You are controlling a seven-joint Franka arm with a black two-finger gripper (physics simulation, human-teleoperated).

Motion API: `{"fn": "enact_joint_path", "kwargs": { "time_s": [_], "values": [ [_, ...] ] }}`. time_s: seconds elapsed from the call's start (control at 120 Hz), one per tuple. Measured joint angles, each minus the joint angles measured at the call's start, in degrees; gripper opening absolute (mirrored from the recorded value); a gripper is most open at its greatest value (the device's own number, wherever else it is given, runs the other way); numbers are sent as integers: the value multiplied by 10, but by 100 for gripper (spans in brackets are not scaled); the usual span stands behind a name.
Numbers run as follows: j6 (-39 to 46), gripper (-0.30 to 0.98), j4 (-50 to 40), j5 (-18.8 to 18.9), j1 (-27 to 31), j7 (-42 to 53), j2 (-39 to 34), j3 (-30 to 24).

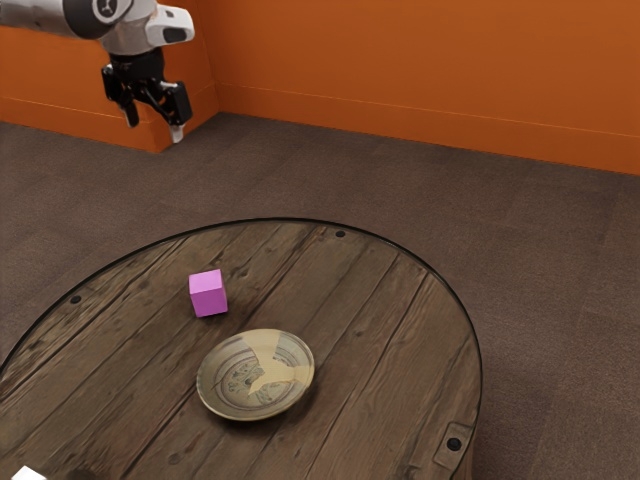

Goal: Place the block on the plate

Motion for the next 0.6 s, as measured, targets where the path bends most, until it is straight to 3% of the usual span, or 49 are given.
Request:
{"fn": "enact_joint_path", "kwargs": {
  "time_s": [0.067, 0.25, 0.35, 0.417, 0.6],
  "values": [
    [-9, 69, -6, -4, -4, 7, -1, 0],
    [46, 69, -151, -6, 1, 84, -24, 53],
    [93, 69, -183, -11, 24, 140, 12, 61],
    [123, 69, -189, -14, 41, 179, 41, 53],
    [191, 69, -188, -19, 96, 277, 118, -29]
  ]
}}
